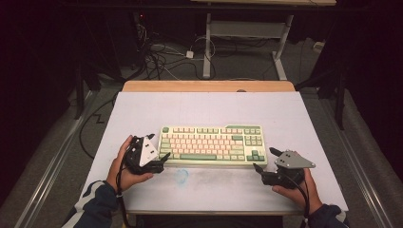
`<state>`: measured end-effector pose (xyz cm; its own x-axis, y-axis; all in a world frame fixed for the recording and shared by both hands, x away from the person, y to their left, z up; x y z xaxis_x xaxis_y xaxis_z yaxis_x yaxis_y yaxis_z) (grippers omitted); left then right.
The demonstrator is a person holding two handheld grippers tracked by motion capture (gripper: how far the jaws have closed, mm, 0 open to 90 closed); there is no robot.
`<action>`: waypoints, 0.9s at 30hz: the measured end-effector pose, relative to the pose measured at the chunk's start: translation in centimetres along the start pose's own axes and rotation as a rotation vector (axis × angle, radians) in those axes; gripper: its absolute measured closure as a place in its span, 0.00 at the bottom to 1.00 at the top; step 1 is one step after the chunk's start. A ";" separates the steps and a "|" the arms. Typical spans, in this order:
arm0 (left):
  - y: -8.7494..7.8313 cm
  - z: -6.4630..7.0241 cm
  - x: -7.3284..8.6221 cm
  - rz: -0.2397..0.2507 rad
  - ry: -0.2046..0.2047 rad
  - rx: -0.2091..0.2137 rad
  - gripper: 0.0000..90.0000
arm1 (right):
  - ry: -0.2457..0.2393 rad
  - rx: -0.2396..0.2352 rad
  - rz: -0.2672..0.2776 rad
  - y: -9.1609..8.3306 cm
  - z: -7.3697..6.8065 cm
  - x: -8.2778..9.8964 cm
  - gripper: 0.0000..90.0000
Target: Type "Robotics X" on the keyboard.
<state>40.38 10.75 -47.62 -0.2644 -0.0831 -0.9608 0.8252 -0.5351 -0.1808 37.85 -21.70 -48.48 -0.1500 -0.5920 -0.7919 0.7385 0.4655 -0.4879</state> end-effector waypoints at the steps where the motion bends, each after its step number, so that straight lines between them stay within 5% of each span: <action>1: -0.2 -0.2 0.3 -0.005 -0.002 -0.005 0.19 | 0.008 -0.007 0.003 0.1 0.1 -0.2 0.25; 3: -0.6 -0.4 0.8 -0.014 -0.018 -0.009 0.19 | 0.030 -0.040 0.005 0.2 0.1 -0.5 0.25; 10: -2.0 -0.8 2.8 -0.078 -0.033 -0.016 0.19 | -0.003 -0.086 0.040 0.6 0.1 -2.1 0.37; 21: -2.1 -1.1 3.2 -0.090 -0.053 -0.047 0.21 | -0.066 -0.143 -0.033 4.5 -1.1 -5.1 0.88; 27: -2.1 -1.2 3.4 -0.099 -0.047 -0.049 0.21 | -0.124 -0.195 -0.035 7.7 -2.8 -7.7 1.00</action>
<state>38.37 12.63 -50.75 -0.3674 -0.0716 -0.9273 0.8170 -0.5013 -0.2849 42.83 -11.77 -47.16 -0.0826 -0.6809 -0.7277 0.5911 0.5544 -0.5859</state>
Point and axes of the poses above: each handheld gripper's, and its own axes: y roughly forward along the jaws, x roughly out of its underside, z roughly to its right, the point moved 8 cm from there along y, roughly forward along the jaws, and after that the axes turned 10 degrees about -y, right-handed, at the moved point
